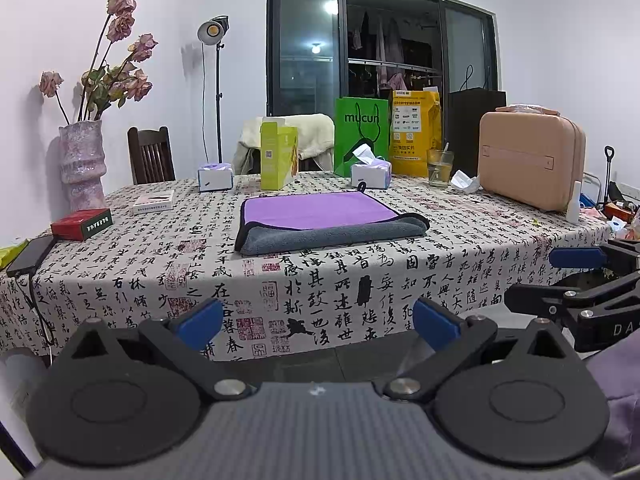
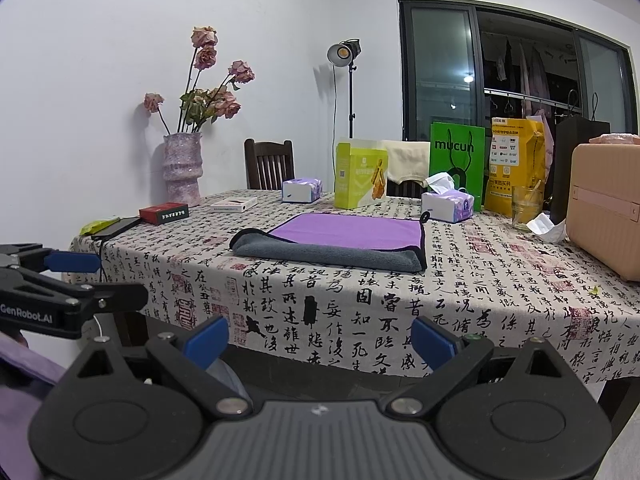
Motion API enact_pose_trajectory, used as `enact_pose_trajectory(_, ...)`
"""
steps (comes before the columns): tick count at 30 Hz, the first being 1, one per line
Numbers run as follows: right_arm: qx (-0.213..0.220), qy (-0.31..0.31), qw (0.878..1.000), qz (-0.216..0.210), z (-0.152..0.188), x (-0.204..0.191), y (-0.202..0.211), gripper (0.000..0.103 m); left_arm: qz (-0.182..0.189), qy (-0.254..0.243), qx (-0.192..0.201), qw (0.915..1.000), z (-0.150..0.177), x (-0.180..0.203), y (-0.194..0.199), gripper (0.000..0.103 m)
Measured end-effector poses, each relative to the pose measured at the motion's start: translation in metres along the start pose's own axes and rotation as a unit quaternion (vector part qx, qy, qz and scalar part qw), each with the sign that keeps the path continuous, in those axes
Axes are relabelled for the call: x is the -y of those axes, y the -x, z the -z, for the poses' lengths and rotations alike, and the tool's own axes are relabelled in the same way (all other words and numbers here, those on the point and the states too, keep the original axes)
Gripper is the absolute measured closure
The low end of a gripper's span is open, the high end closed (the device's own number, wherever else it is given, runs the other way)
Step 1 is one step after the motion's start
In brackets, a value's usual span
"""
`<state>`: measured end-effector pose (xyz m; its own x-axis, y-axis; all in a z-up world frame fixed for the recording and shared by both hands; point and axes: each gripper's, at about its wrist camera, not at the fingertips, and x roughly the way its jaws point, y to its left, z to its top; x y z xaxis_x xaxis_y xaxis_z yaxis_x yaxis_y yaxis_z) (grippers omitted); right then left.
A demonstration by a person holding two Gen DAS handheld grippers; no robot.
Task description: Fold towel
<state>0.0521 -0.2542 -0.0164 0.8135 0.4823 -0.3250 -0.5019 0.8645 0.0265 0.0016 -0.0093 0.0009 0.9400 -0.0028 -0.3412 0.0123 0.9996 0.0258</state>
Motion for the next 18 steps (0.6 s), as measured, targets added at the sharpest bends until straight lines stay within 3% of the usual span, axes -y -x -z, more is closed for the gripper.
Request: enact_pose_trajectory(18,-0.001,-0.005,1.0,0.003,-0.0028,0.0054,-0.0022,0.005,-0.009,-0.004,0.01,0.9999,-0.0032,-0.0037,-0.0061,0.0)
